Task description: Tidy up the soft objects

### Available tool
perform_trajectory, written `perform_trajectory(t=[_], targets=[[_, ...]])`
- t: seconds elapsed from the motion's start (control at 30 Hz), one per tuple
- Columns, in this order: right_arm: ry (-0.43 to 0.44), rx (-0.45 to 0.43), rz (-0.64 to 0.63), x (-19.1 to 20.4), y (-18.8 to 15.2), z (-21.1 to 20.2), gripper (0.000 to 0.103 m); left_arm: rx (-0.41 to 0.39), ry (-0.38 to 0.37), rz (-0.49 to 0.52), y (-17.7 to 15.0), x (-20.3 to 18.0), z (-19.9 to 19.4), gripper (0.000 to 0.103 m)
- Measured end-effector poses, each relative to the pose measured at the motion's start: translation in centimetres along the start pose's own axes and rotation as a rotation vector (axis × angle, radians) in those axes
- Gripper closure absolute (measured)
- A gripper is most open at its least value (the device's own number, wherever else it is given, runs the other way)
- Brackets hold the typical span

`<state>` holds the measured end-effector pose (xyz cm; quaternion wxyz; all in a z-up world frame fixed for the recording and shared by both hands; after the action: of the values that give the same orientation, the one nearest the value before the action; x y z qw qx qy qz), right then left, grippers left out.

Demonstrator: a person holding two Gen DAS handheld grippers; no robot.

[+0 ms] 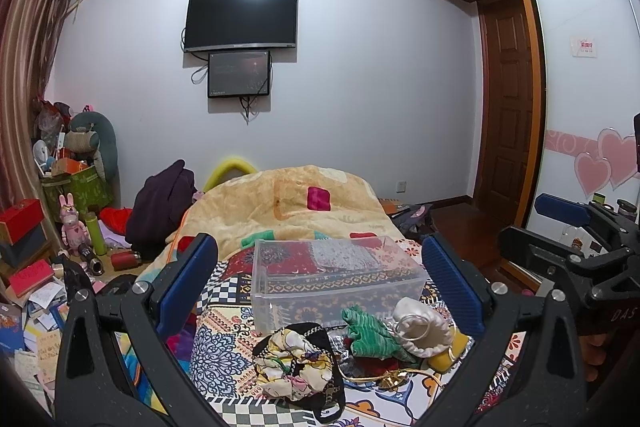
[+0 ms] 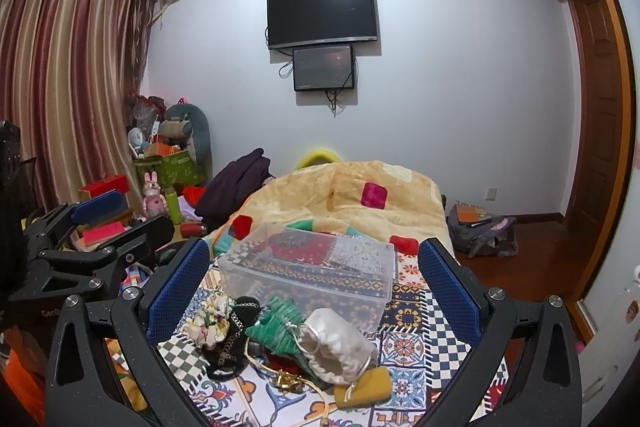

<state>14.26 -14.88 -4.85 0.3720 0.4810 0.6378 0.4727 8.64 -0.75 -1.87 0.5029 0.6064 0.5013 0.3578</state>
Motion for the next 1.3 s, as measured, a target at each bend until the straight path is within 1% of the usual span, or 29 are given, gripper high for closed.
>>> perform_trajectory(t=[0.1,0.2,0.27,0.3,0.37,0.4,0.43,0.47,0.5,0.53,0.6,0.7,0.83,0.87,0.93,0.97,1.0,1.03,1.1,1.13,1.17,1.2,1.23,1.3], targets=[[0.011,0.033,-0.008,0.0,-0.7,0.5,0.0,0.024,-0.012,-0.016,-0.6,0.2,0.5,0.0],[0.01,0.091,-0.027,-0.3,-2.4,1.5,0.0,0.071,-0.038,-0.046,-2.1,0.8,1.2,0.0],[0.012,0.13,-0.034,-0.6,-3.6,2.2,0.0,0.116,-0.059,-0.073,-3.7,1.3,1.9,0.0],[0.02,0.168,-0.035,-0.7,-4.6,2.9,0.0,0.143,-0.07,-0.084,-4.7,1.5,2.3,0.0],[0.03,0.217,-0.033,-0.9,-6.0,3.6,0.001,0.193,-0.067,-0.09,-6.6,1.9,3.0,0.0],[0.034,0.248,-0.03,-1.0,-6.8,4.2,0.003,0.212,-0.062,-0.091,-7.4,2.1,3.3,0.0],[0.038,0.275,-0.028,-1.1,-7.6,4.7,0.004,0.233,-0.058,-0.095,-8.3,2.4,3.6,0.003],[0.039,0.305,-0.024,-1.2,-8.4,5.3,0.009,0.258,-0.052,-0.102,-9.3,2.7,4.0,0.006],[0.041,0.329,-0.02,-1.3,-9.0,5.8,0.014,0.29,-0.049,-0.117,-10.3,3.2,4.6,0.013],[0.044,0.349,-0.016,-1.4,-9.3,6.1,0.015,0.307,-0.048,-0.128,-10.9,3.6,5.0,0.019],[0.057,0.396,-0.001,-1.6,-10.2,7.0,0.021,0.341,-0.044,-0.171,-12.1,4.7,6.0,0.022],[0.066,0.437,0.005,-1.8,-11.1,8.2,0.027,0.371,-0.056,-0.235,-13.6,5.9,7.1,0.028],[0.082,0.474,-0.006,-1.2,-12.0,9.5,0.029,0.409,-0.107,-0.284,-14.7,5.7,8.3,0.039],[0.085,0.482,-0.01,-1.0,-12.2,9.8,0.032,0.417,-0.113,-0.284,-14.9,5.5,8.4,0.042],[0.104,0.507,-0.02,-0.4,-12.8,10.3,0.039,0.439,-0.123,-0.279,-15.4,5.1,8.9,0.053],[0.11,0.519,-0.024,-0.1,-13.0,10.6,0.047,0.45,-0.13,-0.278,-15.7,4.8,9.2,0.057],[0.116,0.527,-0.025,0.0,-13.2,10.8,0.056,0.459,-0.137,-0.28,-15.9,4.7,9.4,0.063],[0.127,0.541,-0.026,0.3,-13.5,10.9,0.06,0.467,-0.149,-0.285,-16.2,4.5,9.5,0.069],[0.147,0.559,-0.021,0.5,-13.9,10.9,0.073,0.478,-0.169,-0.301,-16.6,4.4,9.7,0.075],[0.154,0.564,-0.019,0.6,-14.0,10.8,0.076,0.48,-0.178,-0.311,-16.7,4.4,9.8,0.079],[0.158,0.564,-0.019,0.7,-14.1,10.6,0.082,0.479,-0.187,-0.318,-16.7,4.3,9.7,0.081],[0.155,0.562,-0.02,0.6,-14.0,10.6,0.087,0.477,-0.19,-0.321,-16.7,4.3,9.7,0.085],[0.152,0.554,-0.019,0.4,-13.9,10.5,0.088,0.47,-0.19,-0.32,-16.4,4.3,9.5,0.089],[0.151,0.535,-0.007,0.1,-13.3,10.2,0.09,0.453,-0.183,-0.312,-15.8,4.3,9.0,0.092]])
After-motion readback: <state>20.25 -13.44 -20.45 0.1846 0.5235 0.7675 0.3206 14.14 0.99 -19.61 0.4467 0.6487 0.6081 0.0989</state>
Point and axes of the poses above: each gripper's, at about its wrist camera, not at the fingertips, and z roughly the way its jaws point, x to its left, y to its top, the point moved 10 cm from there along z, roughly the way its jaws point, and after that the axes turned 15 degrees about -y, right-handed, at the moved point
